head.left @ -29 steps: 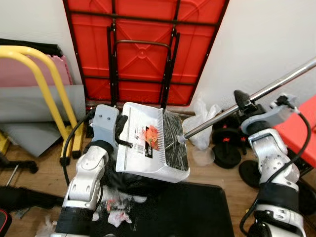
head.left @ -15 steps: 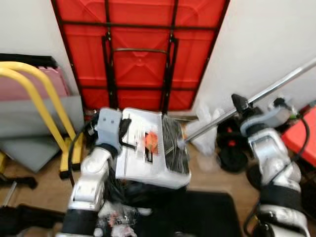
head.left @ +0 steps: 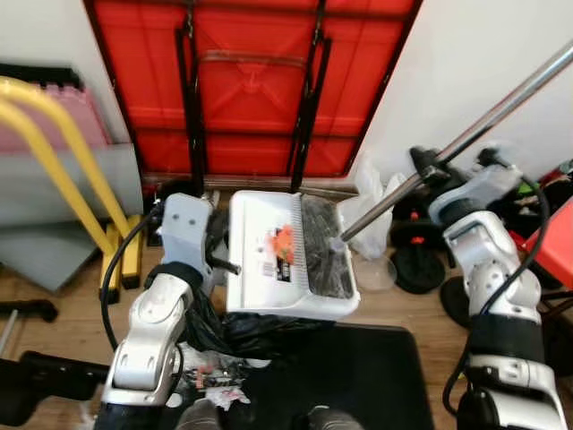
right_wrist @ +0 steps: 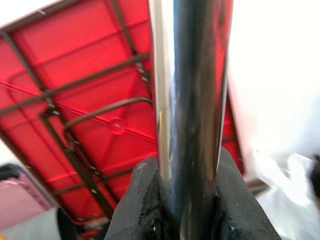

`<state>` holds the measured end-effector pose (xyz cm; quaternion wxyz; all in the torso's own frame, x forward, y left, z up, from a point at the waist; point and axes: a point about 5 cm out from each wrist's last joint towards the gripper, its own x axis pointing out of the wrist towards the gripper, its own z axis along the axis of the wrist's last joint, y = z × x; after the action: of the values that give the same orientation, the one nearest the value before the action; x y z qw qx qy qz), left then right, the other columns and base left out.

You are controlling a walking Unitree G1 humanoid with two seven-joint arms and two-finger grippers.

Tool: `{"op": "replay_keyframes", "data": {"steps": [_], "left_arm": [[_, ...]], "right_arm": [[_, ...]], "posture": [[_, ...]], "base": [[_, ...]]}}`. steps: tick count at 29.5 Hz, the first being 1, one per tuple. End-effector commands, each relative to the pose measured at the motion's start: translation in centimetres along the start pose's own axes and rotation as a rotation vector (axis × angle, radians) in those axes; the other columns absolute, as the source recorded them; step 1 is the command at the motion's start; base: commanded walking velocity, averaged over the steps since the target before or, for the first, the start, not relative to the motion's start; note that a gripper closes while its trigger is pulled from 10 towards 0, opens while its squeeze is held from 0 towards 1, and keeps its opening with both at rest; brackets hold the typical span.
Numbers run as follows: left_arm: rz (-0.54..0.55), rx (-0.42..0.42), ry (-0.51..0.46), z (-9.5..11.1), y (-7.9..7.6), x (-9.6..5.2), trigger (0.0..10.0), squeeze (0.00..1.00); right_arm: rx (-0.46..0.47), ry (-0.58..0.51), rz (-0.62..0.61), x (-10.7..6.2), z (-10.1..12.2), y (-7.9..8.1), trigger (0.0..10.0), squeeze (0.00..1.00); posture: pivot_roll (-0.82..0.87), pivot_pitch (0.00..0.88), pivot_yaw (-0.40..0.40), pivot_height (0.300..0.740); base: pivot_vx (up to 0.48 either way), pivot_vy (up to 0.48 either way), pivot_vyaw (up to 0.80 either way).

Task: Sweep floor

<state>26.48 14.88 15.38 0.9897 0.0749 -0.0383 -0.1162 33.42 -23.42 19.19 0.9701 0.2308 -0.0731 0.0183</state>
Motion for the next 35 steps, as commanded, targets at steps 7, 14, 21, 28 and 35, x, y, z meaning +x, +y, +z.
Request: {"op": "replay_keyframes", "data": {"steps": [7, 14, 21, 28, 35], "left_arm": [[-0.081, -0.006, 0.048, 0.4, -1.5, -2.3, 10.0, 0.0], [-0.095, 0.029, 0.063, 0.9, -1.7, -3.9, 10.0, 0.0], [-0.115, 0.044, 0.075, 1.5, -2.0, -5.1, 10.0, 0.0], [-0.112, 0.052, 0.08, 2.1, -2.3, -5.9, 10.0, 0.0], [-0.103, 0.046, 0.086, 2.7, -2.7, -7.0, 10.0, 0.0]], "right_arm": [[-0.018, -0.12, 0.01, 2.0, 3.1, 0.3, 10.0, 0.0], [-0.144, -0.142, 0.046, 3.7, 4.3, 1.3, 10.0, 0.0], [-0.327, -0.171, 0.101, 6.6, 5.5, 4.5, 10.0, 0.0], [-0.502, -0.217, 0.152, 8.8, 7.3, 8.0, 10.0, 0.0], [-0.701, -0.242, 0.251, 10.0, 8.0, 12.2, 10.0, 0.0]], "posture": [[-0.1, 0.35, -0.174, 0.74], [-0.09, 0.397, -0.166, 0.74], [-0.07, 0.432, -0.168, 0.74], [-0.07, 0.452, -0.189, 0.74], [-0.07, 0.486, -0.219, 0.74]], "base": [[0.0, 0.0, 0.0], [0.0, 0.0, 0.0], [0.0, 0.0, 0.0], [0.0, 0.0, 0.0], [0.0, 0.0, 0.0]]}}
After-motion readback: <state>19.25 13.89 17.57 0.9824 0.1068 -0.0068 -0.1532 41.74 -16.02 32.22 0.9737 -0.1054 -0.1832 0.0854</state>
